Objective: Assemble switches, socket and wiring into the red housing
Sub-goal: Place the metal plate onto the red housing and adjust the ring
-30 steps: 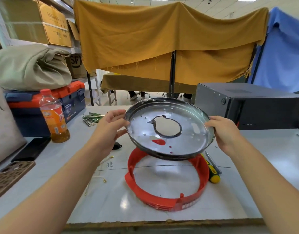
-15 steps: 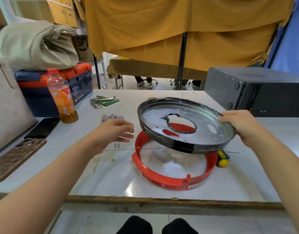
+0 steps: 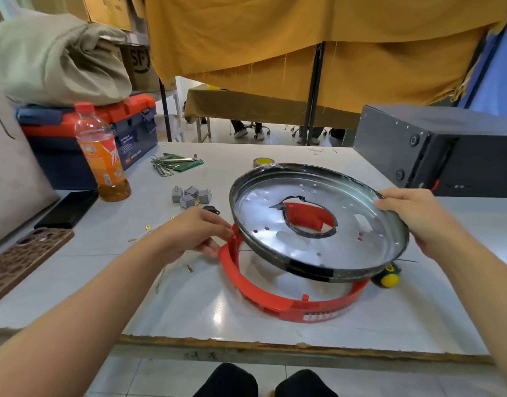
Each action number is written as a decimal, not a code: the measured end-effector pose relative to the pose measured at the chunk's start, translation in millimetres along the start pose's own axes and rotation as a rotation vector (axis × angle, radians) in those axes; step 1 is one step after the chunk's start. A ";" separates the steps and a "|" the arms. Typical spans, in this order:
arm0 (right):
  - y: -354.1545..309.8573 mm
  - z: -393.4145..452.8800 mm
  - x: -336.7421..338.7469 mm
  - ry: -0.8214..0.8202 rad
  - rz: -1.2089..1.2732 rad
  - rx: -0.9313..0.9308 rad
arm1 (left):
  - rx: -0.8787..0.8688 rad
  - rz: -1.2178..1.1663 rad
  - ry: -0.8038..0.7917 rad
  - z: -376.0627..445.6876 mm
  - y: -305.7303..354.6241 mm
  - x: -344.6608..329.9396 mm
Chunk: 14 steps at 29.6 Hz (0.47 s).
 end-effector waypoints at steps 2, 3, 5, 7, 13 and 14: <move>0.8 0.5 -4.0 -0.030 0.004 0.011 | 0.007 -0.017 -0.052 1.5 -3.2 0.0; 1.5 1.1 -6.4 -0.041 0.005 0.014 | 0.004 -0.028 -0.072 1.8 -4.5 -0.3; 1.1 0.9 -10.7 -0.052 -0.001 0.028 | -0.012 -0.078 -0.076 0.2 -4.0 0.2; 1.4 0.6 -15.2 -0.061 -0.023 0.042 | -0.020 -0.192 -0.050 0.0 -3.2 2.4; 6.6 -0.8 -20.4 -0.061 -0.048 0.037 | -0.038 -0.321 -0.049 -5.9 -2.5 1.0; 7.5 -1.4 -20.4 -0.068 -0.048 0.036 | -0.059 -0.301 -0.046 -7.0 -2.4 0.7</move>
Point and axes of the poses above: each hand's wrist, its own z-axis towards the middle knuckle, its own x-axis out of the back of the hand, y = z × x, the point moved 5 cm from there along z, towards the middle knuckle, and after that the axes turned 11 degrees about x, right-handed, at the moved point
